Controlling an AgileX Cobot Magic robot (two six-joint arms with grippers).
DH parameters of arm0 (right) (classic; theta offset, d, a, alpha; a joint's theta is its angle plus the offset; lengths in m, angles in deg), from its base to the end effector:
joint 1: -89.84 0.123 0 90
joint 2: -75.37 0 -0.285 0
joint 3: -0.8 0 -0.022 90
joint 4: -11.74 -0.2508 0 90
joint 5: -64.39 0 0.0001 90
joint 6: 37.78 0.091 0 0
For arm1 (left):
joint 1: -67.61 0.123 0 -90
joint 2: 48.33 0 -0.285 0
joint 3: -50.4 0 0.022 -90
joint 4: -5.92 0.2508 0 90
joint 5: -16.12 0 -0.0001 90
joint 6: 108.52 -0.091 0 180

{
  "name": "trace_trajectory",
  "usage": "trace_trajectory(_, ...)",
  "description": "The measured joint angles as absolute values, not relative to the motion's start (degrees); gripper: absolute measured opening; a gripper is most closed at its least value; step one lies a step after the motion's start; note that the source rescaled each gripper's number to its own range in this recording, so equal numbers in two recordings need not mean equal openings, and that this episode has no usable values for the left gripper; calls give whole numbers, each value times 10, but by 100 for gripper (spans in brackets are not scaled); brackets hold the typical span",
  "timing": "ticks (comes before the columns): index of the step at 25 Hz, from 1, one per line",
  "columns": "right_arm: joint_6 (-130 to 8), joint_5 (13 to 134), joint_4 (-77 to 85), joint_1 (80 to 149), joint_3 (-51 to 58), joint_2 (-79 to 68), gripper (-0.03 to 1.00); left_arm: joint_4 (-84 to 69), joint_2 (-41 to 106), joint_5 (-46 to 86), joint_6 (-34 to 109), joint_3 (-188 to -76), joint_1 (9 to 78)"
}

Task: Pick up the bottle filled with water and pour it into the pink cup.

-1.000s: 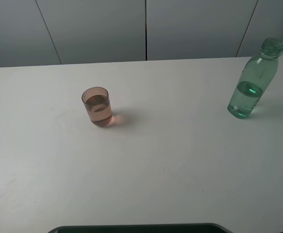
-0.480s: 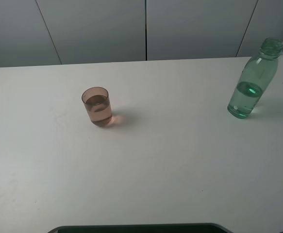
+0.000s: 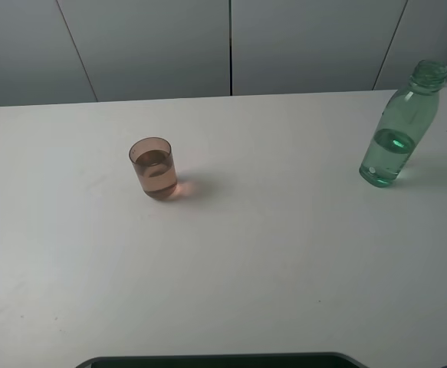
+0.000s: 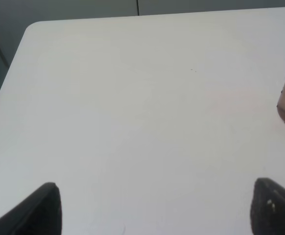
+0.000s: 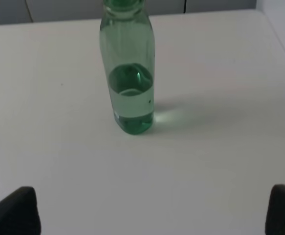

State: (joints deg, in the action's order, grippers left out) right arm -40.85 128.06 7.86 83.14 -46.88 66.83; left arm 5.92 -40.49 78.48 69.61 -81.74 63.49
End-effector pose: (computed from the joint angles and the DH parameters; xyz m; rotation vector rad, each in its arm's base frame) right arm -0.0062 0.0063 0.2778 0.0609 2.0897 -0.0217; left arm -0.0073 0.0005 0.2785 0.1077 2.0578 -0.0243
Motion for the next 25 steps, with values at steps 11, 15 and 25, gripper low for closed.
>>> trace_trajectory(11, -383, 1277, 108, 867, -469, 676, 100, 59, -405, 785, 696, -817, 635)
trace_trajectory(15, -353, 1277, 135, 874, -469, 676, 100, 59, -405, 785, 696, -817, 635)
trace_trajectory(25, -378, 1277, 96, 875, -469, 676, 100, 62, -405, 785, 696, -817, 635)
